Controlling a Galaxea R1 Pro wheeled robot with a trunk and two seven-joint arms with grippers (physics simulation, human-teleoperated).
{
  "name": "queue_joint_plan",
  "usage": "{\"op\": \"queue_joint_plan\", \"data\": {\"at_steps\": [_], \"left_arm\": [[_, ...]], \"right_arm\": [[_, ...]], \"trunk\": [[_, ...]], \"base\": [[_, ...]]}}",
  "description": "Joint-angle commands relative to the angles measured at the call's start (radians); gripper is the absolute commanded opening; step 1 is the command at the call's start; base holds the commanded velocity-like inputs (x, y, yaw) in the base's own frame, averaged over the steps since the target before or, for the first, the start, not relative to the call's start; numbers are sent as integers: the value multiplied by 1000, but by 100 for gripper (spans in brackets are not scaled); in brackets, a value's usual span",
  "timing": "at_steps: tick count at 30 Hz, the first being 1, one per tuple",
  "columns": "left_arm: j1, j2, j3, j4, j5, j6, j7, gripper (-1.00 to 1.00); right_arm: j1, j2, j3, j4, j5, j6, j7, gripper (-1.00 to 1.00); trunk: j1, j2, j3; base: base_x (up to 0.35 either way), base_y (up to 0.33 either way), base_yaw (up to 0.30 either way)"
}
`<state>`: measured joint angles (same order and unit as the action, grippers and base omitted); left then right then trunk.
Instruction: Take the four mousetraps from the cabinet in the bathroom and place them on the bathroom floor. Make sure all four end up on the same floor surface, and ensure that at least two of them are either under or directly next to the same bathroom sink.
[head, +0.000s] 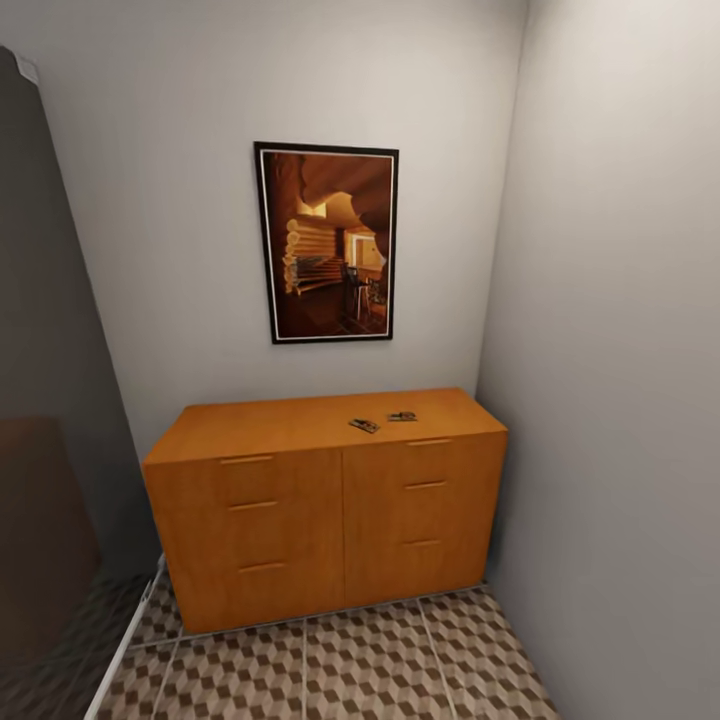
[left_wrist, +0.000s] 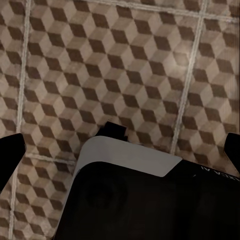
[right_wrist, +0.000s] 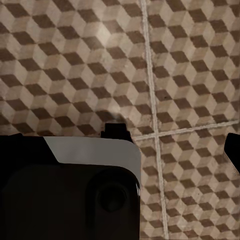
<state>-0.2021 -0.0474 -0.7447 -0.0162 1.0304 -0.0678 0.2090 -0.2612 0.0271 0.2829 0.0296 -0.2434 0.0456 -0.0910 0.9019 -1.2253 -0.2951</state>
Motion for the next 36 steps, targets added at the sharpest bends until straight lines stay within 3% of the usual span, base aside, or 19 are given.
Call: {"op": "queue_joint_plan", "data": {"at_steps": [1, 9, 36], "left_arm": [[0, 0, -8, -1, 8, -2, 4, 100], [0, 0, -8, -1, 8, -3, 4, 100], [0, -1, -8, -3, 8, -3, 4, 100]], "right_arm": [[-1, 0, 9, 1, -8, 2, -3, 100], [-1, 1, 9, 1, -8, 2, -3, 100], [-1, -4, 9, 1, -6, 1, -1, 100]], "trunk": [[0, -1, -1], [0, -1, -1], [0, -1, -1]], "base": [[237, 0, 0], [135, 0, 0], [5, 0, 0]]}}
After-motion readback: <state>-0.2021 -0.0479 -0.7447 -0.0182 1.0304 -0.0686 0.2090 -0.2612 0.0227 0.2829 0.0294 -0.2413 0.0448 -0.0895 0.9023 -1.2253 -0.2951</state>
